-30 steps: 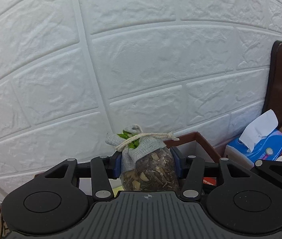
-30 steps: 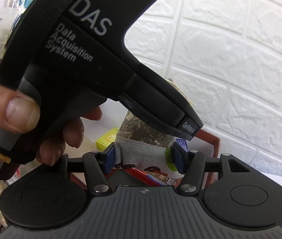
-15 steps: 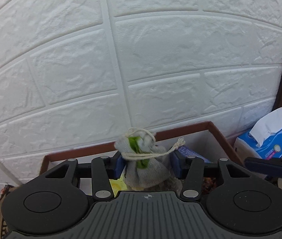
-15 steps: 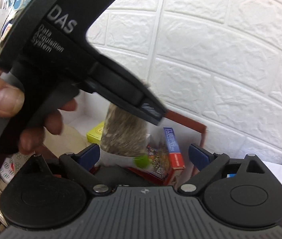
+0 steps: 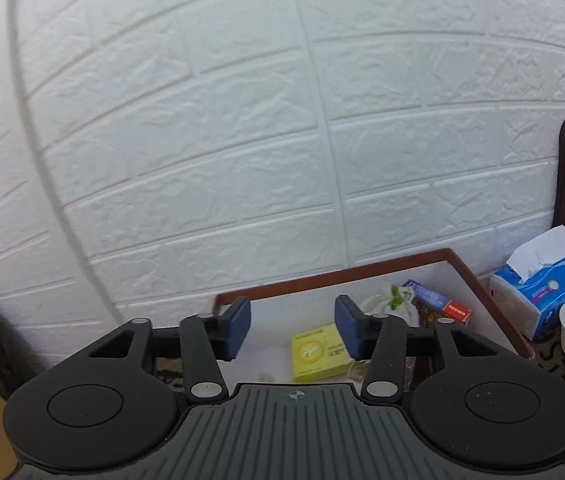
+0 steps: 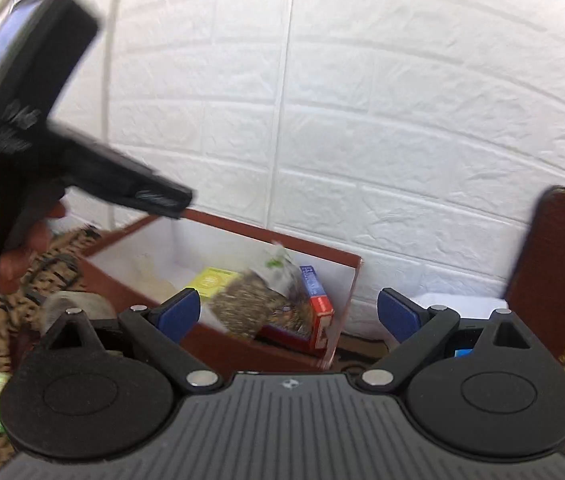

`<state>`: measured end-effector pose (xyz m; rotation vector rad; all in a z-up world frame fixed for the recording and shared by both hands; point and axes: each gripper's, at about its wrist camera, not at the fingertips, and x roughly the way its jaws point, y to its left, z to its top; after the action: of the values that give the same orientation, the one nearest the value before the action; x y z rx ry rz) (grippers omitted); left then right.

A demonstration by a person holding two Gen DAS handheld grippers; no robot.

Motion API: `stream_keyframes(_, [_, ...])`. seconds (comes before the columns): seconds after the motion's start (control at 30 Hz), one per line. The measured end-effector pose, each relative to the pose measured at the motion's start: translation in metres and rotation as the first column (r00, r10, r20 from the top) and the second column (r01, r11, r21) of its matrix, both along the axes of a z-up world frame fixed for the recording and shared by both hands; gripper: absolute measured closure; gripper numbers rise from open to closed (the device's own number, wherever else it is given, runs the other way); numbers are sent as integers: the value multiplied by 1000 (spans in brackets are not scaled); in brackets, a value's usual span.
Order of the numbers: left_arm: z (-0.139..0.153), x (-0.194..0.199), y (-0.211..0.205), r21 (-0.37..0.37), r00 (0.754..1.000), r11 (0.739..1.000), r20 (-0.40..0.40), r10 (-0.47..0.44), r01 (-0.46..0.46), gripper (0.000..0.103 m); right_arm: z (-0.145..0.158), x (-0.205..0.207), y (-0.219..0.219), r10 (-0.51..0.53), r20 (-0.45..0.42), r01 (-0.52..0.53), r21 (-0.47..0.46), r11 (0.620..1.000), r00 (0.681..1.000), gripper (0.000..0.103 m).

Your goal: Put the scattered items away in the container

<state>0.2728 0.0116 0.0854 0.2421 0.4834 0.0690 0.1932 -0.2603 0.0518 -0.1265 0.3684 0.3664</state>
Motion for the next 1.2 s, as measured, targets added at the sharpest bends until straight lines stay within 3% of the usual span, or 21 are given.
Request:
stream_keyframes(0.07, [3,-36,11,-6,999,999,14,35,-35,25,-1,-24,20,-9,17,9,9,1000,1000,7])
stream_keyframes(0.13, [-2,-72,21,-10,998,998,18,62,-62,23,-24,-38,73,-9,35,9,2,1000,999,6])
stream_keyframes(0.23, [-21,-120,31,27,993,993,15,118,-118,20,-18,-73,133,-1,46,1,1,1000,999,6])
stream_keyframes(0.5, [-89,-210,56,43,967,970,-74,242,-239,20,-42,-158,149,16,25,-15,-19,1000,1000,6])
stream_keyframes(0.63, [-112,-237,35,54,973,977,-93,211,-207,20,-67,-186,135,-5,20,7,-89,996,1000,6])
stream_keyframes(0.9, [-125,-241,-32,70,994,994,-54,93,-90,20,-82,-169,103,-122,-11,121,-79,989,992,6])
stream_keyframes(1.07, [-123,-210,-48,59,995,995,-40,88,-85,20,-77,-165,77,-168,-27,167,-24,986,985,6])
stream_keyframes(1.2, [-119,-177,-54,-3,996,997,-25,80,-80,20,-75,-148,64,-171,-20,171,-16,985,985,6])
